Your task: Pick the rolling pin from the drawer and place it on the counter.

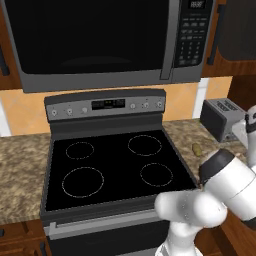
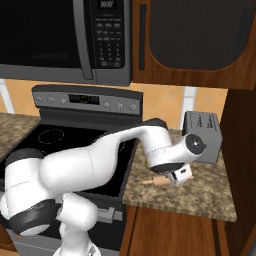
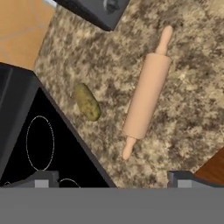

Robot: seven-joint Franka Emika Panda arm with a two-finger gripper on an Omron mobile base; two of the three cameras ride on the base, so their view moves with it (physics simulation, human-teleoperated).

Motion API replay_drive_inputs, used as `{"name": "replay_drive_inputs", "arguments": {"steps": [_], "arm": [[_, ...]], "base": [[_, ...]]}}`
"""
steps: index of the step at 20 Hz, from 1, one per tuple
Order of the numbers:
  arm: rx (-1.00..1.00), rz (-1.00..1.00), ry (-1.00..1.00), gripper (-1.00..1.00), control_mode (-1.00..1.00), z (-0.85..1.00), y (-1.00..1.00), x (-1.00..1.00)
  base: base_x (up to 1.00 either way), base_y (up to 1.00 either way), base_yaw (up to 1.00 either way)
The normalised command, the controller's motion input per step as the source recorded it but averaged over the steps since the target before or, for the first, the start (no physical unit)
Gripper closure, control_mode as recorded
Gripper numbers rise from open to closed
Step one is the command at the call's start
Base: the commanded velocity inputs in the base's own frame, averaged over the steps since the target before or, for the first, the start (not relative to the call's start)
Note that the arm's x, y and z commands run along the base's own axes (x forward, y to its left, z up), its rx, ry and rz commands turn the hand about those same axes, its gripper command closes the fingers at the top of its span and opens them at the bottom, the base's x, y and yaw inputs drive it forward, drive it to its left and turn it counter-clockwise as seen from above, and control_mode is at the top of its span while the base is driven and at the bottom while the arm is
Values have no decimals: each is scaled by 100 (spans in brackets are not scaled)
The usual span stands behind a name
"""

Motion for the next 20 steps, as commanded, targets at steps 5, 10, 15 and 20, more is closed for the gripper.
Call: {"name": "replay_drive_inputs", "arguments": {"steps": [5,10,15,20], "arm": [[-6,4,2,-100,-100,17,100,-12],[0,14,10,-100,-100,80,100,-4],[0,26,12,-100,-100,70,100,-6],[0,32,-6,-100,-100,52,70,-15]], "base": [[0,0,0],[0,0,0],[0,0,0],[0,0,0]]}}
